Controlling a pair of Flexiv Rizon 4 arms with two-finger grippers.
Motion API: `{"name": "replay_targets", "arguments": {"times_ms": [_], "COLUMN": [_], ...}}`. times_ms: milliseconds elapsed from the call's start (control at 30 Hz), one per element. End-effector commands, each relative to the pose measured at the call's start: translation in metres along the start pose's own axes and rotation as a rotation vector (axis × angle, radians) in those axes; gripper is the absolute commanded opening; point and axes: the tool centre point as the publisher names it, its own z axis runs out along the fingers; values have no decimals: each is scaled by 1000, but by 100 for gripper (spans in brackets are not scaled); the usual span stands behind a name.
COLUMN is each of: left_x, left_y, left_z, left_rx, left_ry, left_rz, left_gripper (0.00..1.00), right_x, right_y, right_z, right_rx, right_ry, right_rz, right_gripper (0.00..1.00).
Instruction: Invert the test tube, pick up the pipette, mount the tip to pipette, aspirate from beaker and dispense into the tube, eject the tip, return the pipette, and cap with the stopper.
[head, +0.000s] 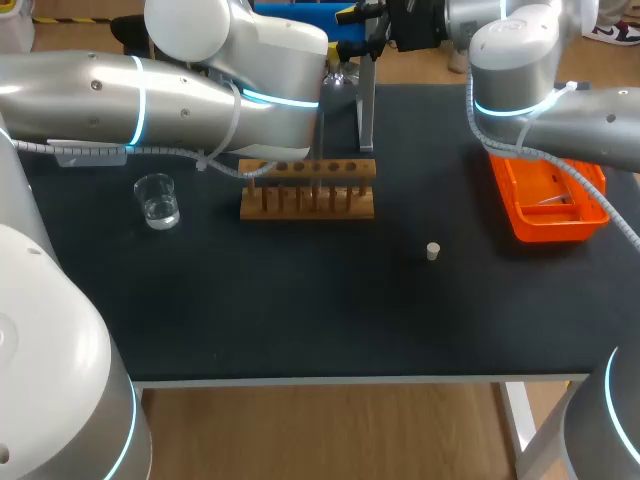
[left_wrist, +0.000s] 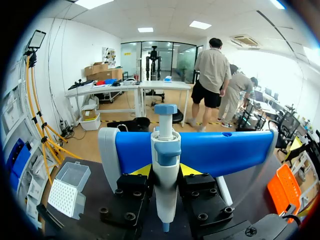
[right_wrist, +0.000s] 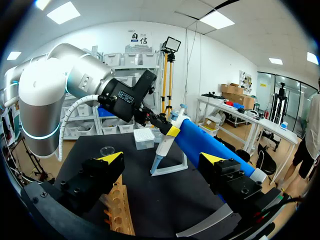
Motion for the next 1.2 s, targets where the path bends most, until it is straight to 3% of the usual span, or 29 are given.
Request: {"name": "replay_targets", "arguments": {"times_ms": [33,67,100,167,200,267,300,800,1200], "left_x": [-1,-1,-1,-1,-1,-1,-1,-1,-3], "left_y": [0,0,0,0,0,0,0,-5,-24], "left_z": [4,4,4,4,4,4,4,-4,-45], "left_rx": [-7,-7,-8,-9,-9,-10,-10,11,82], "left_ry": [0,-1,-1,0,1,3,2,6,2], "left_rz": [-1,-2,-2,0,-1,3,3,9,48], "left_gripper": [0,0,7,2,4,49,100,100,100], "right_x": [0,0,0,0,0,0,0,0,0], "right_y": [0,0,0,0,0,0,0,0,0], "right_z": [-1,-1,-1,-1,-1,-1,-1,-1,-1], "right_rx": [2,2,2,2,2,2,2,2,2], "right_ry": [0,0,0,0,0,0,0,0,0], "right_rz": [0,0,0,0,0,0,0,0,0], "right_gripper": [100,100,100,100,100,100,100,100,100]}}
